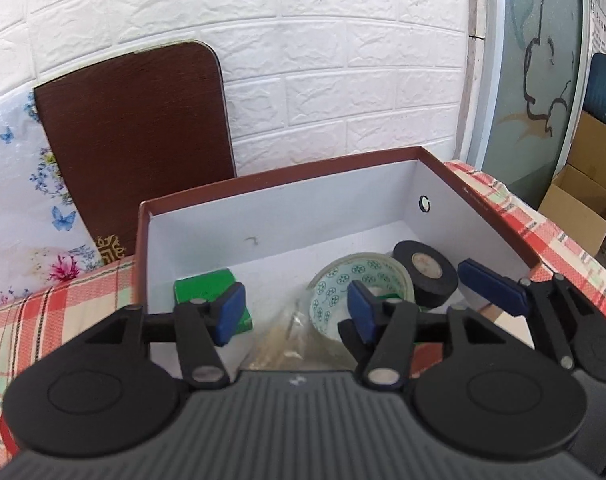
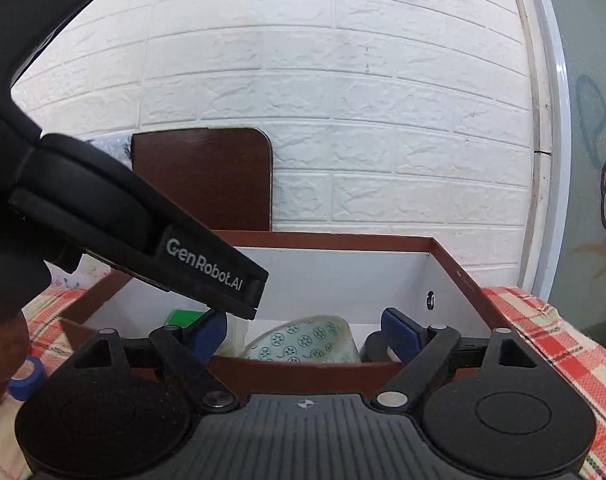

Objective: Organize objects
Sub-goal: 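Carry the clear tape roll into the brown box and open the right gripper, then grasp the blue-capped marker with the right gripper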

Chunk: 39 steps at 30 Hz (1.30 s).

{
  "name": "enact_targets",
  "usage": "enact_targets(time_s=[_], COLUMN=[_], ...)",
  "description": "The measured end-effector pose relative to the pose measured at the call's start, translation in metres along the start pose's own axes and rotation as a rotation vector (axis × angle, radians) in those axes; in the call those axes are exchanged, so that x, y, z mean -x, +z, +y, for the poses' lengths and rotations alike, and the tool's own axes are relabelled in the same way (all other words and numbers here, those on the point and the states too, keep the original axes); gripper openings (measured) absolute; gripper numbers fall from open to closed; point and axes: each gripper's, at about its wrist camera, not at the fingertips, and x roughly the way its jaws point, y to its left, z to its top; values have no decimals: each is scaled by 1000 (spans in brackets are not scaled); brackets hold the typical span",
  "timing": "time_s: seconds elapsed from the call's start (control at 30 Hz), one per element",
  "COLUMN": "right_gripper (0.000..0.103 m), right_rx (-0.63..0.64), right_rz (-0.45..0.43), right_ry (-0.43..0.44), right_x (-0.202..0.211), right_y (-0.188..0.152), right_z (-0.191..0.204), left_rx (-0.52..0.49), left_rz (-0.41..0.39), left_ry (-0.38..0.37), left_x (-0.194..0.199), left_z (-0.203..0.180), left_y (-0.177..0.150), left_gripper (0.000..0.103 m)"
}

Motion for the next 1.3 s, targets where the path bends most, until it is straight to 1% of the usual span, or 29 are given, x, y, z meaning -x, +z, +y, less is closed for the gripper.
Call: enact_targets(time_s=[0.1, 0.2, 0.23, 0.27, 0.33, 0.43, 0.53, 0.57, 0.63, 0.8, 0.9, 1.0, 1.07, 1.1, 1.17, 1.23, 1.27, 1.3], right_gripper=[84, 84, 85, 85, 85, 83, 72, 68, 64, 57, 57, 58, 61, 62, 62, 61, 61, 61], right_rx=[-8, -25, -34, -44, -63, -95, -163, -168, -147, -79, -5, 77, 139, 175, 241, 285, 302, 314], right_rz=[-20, -26, -19, -1, 57, 175, 293, 317, 338, 376, 388, 397, 398, 395, 383, 372, 365, 363], right_ry=[-10, -24, -27, -25, -2, 43, 104, 120, 138, 198, 256, 332, 395, 424, 476, 522, 536, 553], right_x=[23, 50, 62, 65, 73, 66, 61, 58, 62, 64, 70, 77, 80, 81, 82, 77, 72, 67], right_y=[-4, -16, -21, -26, -37, -59, -70, -71, -73, -75, -77, -79, -79, -80, -80, -78, -77, -74], right_z=[4, 15, 3, 5, 10, 21, 27, 31, 41, 70, 92, 113, 130, 139, 160, 180, 191, 203], left_rx=[-6, -31, -32, -29, -18, 5, 35, 48, 77, 148, 193, 283, 359, 404, 473, 465, 466, 507], left_rz=[-13, -25, -25, -23, -10, 35, 94, 114, 144, 191, 193, 163, 138, 128, 124, 105, 94, 70], left_ry=[4, 33, 36, 37, 50, 80, 119, 132, 154, 208, 232, 238, 282, 325, 442, 578, 618, 602], left_x=[20, 40, 47, 53, 61, 65, 65, 65, 65, 72, 84, 109, 127, 136, 148, 155, 156, 158], left_z=[-1, -4, -4, -2, 1, 11, 25, 31, 44, 80, 105, 139, 167, 183, 214, 235, 244, 254], left_y=[-10, -24, -29, -34, -47, -68, -91, -99, -115, -153, -178, -209, -231, -242, -262, -278, -286, -293], left_gripper=[62, 62, 62, 62, 63, 63, 63, 63, 63, 63, 63, 66, 67, 67, 68, 78, 92, 96])
